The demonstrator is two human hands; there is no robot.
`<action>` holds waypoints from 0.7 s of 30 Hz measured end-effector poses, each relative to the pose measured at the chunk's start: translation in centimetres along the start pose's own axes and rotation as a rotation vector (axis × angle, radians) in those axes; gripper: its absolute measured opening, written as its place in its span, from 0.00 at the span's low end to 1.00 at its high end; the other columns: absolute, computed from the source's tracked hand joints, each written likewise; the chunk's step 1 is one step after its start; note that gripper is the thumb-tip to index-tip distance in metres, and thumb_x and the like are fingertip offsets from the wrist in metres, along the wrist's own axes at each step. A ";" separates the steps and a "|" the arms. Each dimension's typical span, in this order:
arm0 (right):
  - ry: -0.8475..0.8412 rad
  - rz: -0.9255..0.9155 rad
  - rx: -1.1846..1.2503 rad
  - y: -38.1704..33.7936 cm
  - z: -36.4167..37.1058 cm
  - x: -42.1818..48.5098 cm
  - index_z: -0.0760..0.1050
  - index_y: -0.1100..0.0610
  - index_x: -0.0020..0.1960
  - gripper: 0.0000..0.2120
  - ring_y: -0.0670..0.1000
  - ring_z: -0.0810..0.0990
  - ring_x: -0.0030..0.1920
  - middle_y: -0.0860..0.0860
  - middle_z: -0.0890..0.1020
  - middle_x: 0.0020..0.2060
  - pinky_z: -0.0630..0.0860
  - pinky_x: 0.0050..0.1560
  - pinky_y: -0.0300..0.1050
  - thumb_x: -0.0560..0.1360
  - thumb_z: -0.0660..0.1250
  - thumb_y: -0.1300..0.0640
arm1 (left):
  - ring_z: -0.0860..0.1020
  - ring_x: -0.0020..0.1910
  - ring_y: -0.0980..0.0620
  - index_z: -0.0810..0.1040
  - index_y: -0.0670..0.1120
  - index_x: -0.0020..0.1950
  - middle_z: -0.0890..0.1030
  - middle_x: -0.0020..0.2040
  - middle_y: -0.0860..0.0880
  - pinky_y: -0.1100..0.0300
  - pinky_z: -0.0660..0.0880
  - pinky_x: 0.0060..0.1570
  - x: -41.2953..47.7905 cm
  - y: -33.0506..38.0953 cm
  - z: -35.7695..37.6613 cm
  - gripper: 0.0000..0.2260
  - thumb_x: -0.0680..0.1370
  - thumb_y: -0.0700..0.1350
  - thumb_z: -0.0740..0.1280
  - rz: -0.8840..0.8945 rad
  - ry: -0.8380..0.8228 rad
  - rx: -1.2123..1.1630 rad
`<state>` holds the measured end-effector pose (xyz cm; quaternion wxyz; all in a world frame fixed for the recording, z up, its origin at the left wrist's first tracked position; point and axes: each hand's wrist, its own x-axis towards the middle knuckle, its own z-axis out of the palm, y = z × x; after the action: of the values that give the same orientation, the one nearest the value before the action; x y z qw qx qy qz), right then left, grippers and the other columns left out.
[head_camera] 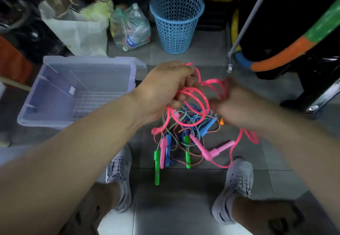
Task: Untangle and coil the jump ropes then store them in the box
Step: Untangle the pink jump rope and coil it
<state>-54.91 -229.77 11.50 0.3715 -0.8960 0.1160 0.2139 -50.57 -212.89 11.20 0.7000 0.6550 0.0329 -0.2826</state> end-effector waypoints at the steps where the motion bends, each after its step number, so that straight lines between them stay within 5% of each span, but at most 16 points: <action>1: -0.023 -0.055 -0.131 0.4 1.0 0.0 0.66 0.53 0.61 0.19 0.50 0.74 0.28 0.55 0.79 0.39 0.69 0.27 0.42 0.75 0.70 0.50 | 0.65 0.23 0.55 0.73 0.41 0.50 0.75 0.42 0.38 0.68 0.54 0.20 0.1 0.0 0.0 0.05 0.82 0.41 0.60 -0.017 -0.002 -0.048; 3: -0.126 -0.103 -0.224 0.9 2.4 -0.1 0.65 0.46 0.61 0.20 0.51 0.76 0.33 0.53 0.74 0.41 0.72 0.31 0.43 0.74 0.70 0.52 | 0.66 0.24 0.54 0.71 0.42 0.52 0.71 0.44 0.39 0.66 0.54 0.19 0.3 -0.2 -0.1 0.03 0.80 0.39 0.59 -0.064 -0.010 -0.146; 6: -0.111 -0.049 -0.318 1.9 3.7 0.1 0.66 0.47 0.65 0.27 0.58 0.77 0.55 0.55 0.71 0.56 0.79 0.52 0.53 0.69 0.71 0.47 | 0.67 0.26 0.52 0.67 0.42 0.49 0.69 0.40 0.40 0.65 0.58 0.18 0.7 -0.4 -0.3 0.01 0.79 0.37 0.58 -0.132 -0.007 -0.296; 7: -0.120 -0.044 -0.310 2.0 4.0 0.0 0.68 0.45 0.66 0.32 0.58 0.77 0.59 0.54 0.72 0.58 0.80 0.54 0.56 0.65 0.72 0.42 | 0.68 0.27 0.51 0.66 0.42 0.47 0.70 0.39 0.41 0.64 0.59 0.18 0.8 -0.4 -0.4 0.01 0.79 0.37 0.57 -0.154 -0.005 -0.334; 9: -0.182 -0.034 -0.113 2.0 4.9 -0.4 0.75 0.38 0.58 0.29 0.57 0.83 0.52 0.52 0.79 0.54 0.84 0.42 0.58 0.59 0.71 0.32 | 0.70 0.27 0.50 0.64 0.43 0.43 0.73 0.37 0.40 0.64 0.61 0.20 1.0 -0.6 -0.4 0.05 0.78 0.37 0.56 -0.207 0.007 -0.416; 12: -0.289 -0.022 0.105 1.3 6.2 -0.6 0.74 0.38 0.59 0.20 0.55 0.85 0.49 0.53 0.82 0.55 0.83 0.36 0.49 0.69 0.71 0.34 | 0.73 0.30 0.49 0.65 0.42 0.41 0.75 0.38 0.38 0.64 0.66 0.23 0.8 -0.3 -0.1 0.07 0.78 0.34 0.54 -0.250 -0.002 -0.582; 15: -0.320 -0.063 0.321 0.9 7.1 -0.2 0.77 0.48 0.62 0.12 0.49 0.84 0.55 0.49 0.85 0.55 0.82 0.52 0.45 0.80 0.64 0.46 | 0.77 0.32 0.47 0.68 0.38 0.54 0.76 0.43 0.36 0.61 0.75 0.27 0.8 0.5 -0.1 0.08 0.78 0.32 0.53 -0.251 -0.041 -0.694; 17: -0.332 -0.065 0.496 0.4 7.3 -0.2 0.80 0.60 0.56 0.12 0.52 0.85 0.56 0.54 0.86 0.52 0.81 0.59 0.51 0.83 0.61 0.54 | 0.80 0.38 0.43 0.69 0.38 0.54 0.77 0.46 0.34 0.52 0.81 0.36 0.9 0.7 -0.6 0.07 0.79 0.34 0.54 -0.227 -0.037 -0.609; 19: -0.340 -0.039 0.719 -0.2 6.9 -0.5 0.78 0.67 0.52 0.12 0.56 0.86 0.51 0.60 0.86 0.45 0.83 0.55 0.53 0.83 0.61 0.58 | 0.78 0.41 0.42 0.71 0.42 0.46 0.74 0.46 0.36 0.45 0.79 0.41 1.2 0.4 -1.4 0.02 0.79 0.38 0.61 -0.191 0.052 -0.325; 21: -0.332 -0.021 0.943 -0.9 5.6 -0.6 0.77 0.67 0.52 0.14 0.59 0.87 0.44 0.62 0.85 0.39 0.85 0.46 0.51 0.77 0.64 0.56 | 0.72 0.39 0.43 0.74 0.45 0.40 0.72 0.42 0.41 0.45 0.74 0.43 1.3 -0.3 -2.2 0.07 0.72 0.47 0.69 -0.106 0.158 0.079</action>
<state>-56.79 -225.11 8.76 0.7515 -0.5857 0.1305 0.2741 -48.88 -211.30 10.06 0.6529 0.6996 0.1116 -0.2679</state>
